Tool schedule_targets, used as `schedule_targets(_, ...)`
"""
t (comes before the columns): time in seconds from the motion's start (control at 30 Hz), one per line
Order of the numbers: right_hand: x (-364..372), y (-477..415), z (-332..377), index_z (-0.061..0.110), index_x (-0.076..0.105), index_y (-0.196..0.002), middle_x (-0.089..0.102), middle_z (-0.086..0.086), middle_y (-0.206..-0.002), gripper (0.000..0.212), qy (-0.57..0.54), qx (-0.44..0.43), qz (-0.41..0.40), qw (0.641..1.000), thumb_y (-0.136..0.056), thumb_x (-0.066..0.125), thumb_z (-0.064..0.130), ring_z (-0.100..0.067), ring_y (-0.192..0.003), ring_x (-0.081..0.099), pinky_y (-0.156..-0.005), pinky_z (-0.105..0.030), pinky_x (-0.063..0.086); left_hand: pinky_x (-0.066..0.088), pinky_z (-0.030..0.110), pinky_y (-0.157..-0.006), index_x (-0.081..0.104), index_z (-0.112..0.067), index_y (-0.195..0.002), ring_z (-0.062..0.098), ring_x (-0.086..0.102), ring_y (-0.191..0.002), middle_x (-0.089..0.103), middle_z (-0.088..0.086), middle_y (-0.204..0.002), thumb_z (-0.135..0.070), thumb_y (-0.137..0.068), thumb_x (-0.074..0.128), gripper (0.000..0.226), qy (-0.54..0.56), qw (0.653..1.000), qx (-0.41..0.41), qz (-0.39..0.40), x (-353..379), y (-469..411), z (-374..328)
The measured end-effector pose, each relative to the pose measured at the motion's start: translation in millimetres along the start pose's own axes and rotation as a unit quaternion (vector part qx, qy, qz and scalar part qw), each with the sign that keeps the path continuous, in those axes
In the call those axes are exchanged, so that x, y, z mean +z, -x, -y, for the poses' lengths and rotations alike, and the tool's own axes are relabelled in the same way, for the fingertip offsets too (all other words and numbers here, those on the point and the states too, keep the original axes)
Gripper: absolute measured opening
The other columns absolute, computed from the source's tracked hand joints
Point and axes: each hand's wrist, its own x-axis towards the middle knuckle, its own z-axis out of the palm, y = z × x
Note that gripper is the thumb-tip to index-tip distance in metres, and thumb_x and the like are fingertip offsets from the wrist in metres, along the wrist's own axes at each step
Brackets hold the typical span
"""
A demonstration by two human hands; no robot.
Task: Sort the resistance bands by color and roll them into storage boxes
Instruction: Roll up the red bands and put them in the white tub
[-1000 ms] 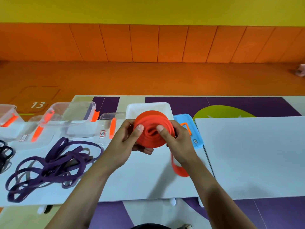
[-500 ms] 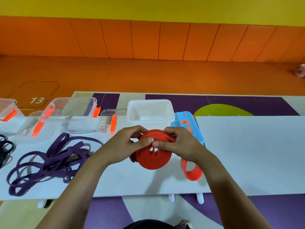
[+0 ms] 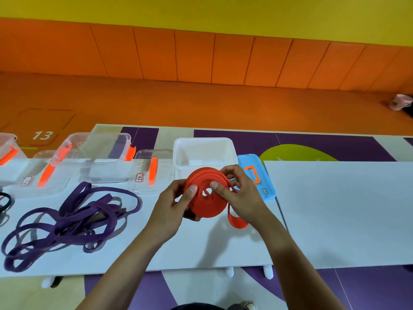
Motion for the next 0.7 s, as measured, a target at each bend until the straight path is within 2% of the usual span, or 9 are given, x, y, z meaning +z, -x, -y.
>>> schedule_targets(0.1, 17, 2, -7, 0.037, 0.062, -0.115, 0.064, 0.018, -0.114, 0.030, -0.004, -0.007, -0.039, 0.999, -0.089, 0.075, 0.045, 0.001, -0.107, 0.060, -0.083, -0.013, 0.049, 0.063, 0.052, -0.074, 0.062, -0.014, -0.119, 0.040, 0.074, -0.064, 0.074, 0.007, -0.106, -0.044, -0.095, 0.058, 0.039, 0.043, 0.998, -0.023, -0.039, 3, -3, 12)
schedule_targets(0.17, 27, 3, -14, 0.038, 0.061, -0.128, 0.057, 0.013, -0.123, 0.035, -0.007, 0.000, -0.046, 0.999, -0.094, 0.069, 0.042, 0.005, -0.113, 0.055, -0.084, -0.012, 0.049, 0.064, 0.048, -0.072, 0.060, -0.011, -0.120, 0.040, 0.074, -0.065, 0.073, 0.011, -0.104, -0.037, -0.101, 0.056, 0.033, 0.062, 0.995, -0.042, -0.065, 5, -8, 19)
schedule_targets(0.23, 36, 4, -21, 0.039, 0.053, -0.141, 0.051, 0.011, -0.128, 0.044, -0.006, 0.023, -0.036, 0.999, -0.098, 0.063, 0.042, 0.011, -0.115, 0.051, -0.083, -0.004, 0.045, 0.064, 0.042, -0.070, 0.059, -0.009, -0.121, 0.040, 0.075, -0.066, 0.072, 0.014, -0.105, -0.037, -0.102, 0.054, 0.034, 0.077, 0.992, -0.061, -0.075, 8, -12, 24)
schedule_targets(0.3, 40, 1, -27, 0.041, 0.045, -0.148, 0.054, 0.014, -0.129, 0.051, -0.032, 0.065, -0.027, 0.997, -0.099, 0.061, 0.044, 0.014, -0.109, 0.055, -0.079, -0.003, 0.045, 0.063, 0.045, -0.076, 0.059, -0.010, -0.122, 0.039, 0.075, -0.069, 0.072, 0.015, -0.106, -0.041, -0.101, 0.053, 0.037, 0.080, 0.990, -0.082, -0.076, 11, -19, 32)
schedule_targets(0.4, 40, -10, -34, 0.037, 0.048, -0.135, 0.065, 0.012, -0.114, 0.044, -0.056, 0.104, -0.057, 0.991, -0.096, 0.068, 0.038, 0.010, -0.093, 0.064, -0.070, -0.005, 0.048, 0.061, 0.046, -0.083, 0.058, -0.012, -0.127, 0.038, 0.076, -0.071, 0.074, 0.017, -0.104, -0.033, -0.106, 0.050, 0.031, 0.084, 0.986, -0.115, -0.082, 13, -31, 41)
schedule_targets(0.47, 40, -21, -39, 0.031, 0.054, -0.120, 0.069, 0.009, -0.106, 0.031, -0.049, 0.110, -0.080, 0.989, -0.094, 0.072, 0.035, 0.005, -0.088, 0.066, -0.068, -0.008, 0.048, 0.061, 0.042, -0.079, 0.054, -0.014, -0.135, 0.036, 0.076, -0.074, 0.071, 0.016, -0.111, -0.020, -0.107, 0.047, 0.029, 0.094, 0.983, -0.129, -0.091, 13, -43, 45)
schedule_targets(0.53, 42, -36, -46, 0.027, 0.058, -0.112, 0.072, 0.007, -0.102, 0.022, -0.057, 0.113, -0.087, 0.988, -0.095, 0.070, 0.032, 0.004, -0.084, 0.068, -0.067, -0.009, 0.047, 0.062, 0.042, -0.077, 0.046, -0.022, -0.138, 0.036, 0.076, -0.074, 0.065, 0.009, -0.118, -0.010, -0.105, 0.047, 0.035, 0.088, 0.982, -0.123, -0.115, 14, -57, 48)
schedule_targets(0.6, 44, -52, -52, 0.029, 0.060, -0.111, 0.073, 0.010, -0.100, 0.016, -0.064, 0.118, -0.082, 0.988, -0.097, 0.068, 0.029, 0.003, -0.087, 0.068, -0.071, -0.011, 0.049, 0.062, 0.050, -0.080, 0.045, -0.025, -0.131, 0.037, 0.076, -0.071, 0.063, 0.007, -0.119, -0.005, -0.104, 0.049, 0.034, 0.071, 0.983, -0.110, -0.127, 16, -73, 51)
schedule_targets(0.7, 46, -84, -65, 0.034, 0.061, -0.114, 0.069, 0.018, -0.110, 0.017, -0.064, 0.121, -0.066, 0.988, -0.098, 0.066, 0.031, -0.005, -0.103, 0.067, -0.086, -0.021, 0.053, 0.061, 0.056, -0.085, 0.048, -0.023, -0.119, 0.039, 0.076, -0.072, 0.065, 0.008, -0.119, -0.004, -0.103, 0.049, 0.025, 0.068, 0.982, -0.114, -0.134, 21, -102, 53)
